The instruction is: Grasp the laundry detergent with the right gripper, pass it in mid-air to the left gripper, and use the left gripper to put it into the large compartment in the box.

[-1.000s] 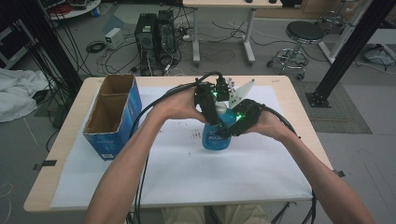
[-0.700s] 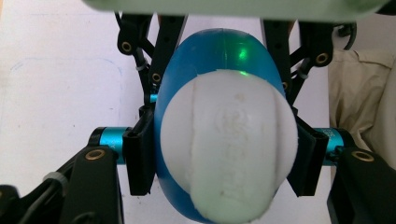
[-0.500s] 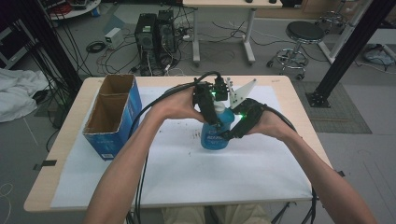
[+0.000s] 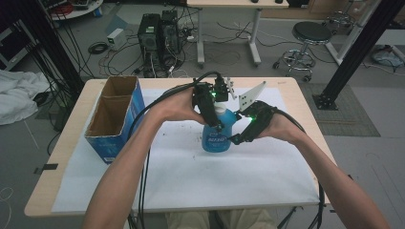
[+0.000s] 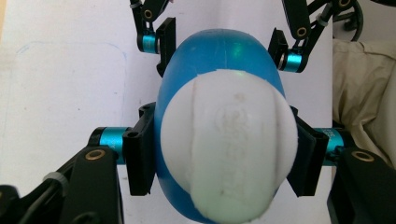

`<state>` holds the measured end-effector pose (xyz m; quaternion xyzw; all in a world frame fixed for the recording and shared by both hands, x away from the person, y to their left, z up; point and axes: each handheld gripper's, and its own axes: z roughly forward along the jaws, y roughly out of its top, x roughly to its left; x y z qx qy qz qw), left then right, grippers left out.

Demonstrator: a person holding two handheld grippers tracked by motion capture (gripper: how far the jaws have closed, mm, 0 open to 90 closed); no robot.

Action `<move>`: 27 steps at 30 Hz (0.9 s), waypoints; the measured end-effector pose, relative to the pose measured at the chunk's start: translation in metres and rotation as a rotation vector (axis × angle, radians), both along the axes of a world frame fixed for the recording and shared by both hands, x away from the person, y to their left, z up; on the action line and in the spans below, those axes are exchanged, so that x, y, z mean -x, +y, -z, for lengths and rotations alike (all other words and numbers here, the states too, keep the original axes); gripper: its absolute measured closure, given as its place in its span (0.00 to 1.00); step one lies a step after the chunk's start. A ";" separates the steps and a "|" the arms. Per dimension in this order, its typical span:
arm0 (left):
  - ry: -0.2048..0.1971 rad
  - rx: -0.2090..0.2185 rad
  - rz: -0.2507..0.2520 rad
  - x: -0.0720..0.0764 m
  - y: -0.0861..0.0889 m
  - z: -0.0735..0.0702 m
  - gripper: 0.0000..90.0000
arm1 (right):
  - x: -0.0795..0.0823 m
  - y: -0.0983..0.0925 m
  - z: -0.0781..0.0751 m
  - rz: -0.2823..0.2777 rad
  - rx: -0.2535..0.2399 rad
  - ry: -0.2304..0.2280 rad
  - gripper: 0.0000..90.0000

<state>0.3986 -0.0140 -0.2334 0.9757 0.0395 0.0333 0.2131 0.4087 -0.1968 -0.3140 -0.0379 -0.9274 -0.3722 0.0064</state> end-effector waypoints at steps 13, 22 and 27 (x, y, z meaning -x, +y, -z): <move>-0.009 -0.013 -0.099 -0.001 0.031 -0.028 0.42 | 0.002 -0.014 -0.007 0.032 0.043 -0.024 0.25; -0.042 -0.008 -0.209 -0.002 0.072 -0.071 0.42 | 0.003 -0.032 -0.006 0.075 0.076 -0.023 0.25; -0.060 -0.010 -0.270 -0.003 0.095 -0.093 0.42 | 0.005 -0.042 -0.005 0.104 0.100 -0.026 0.24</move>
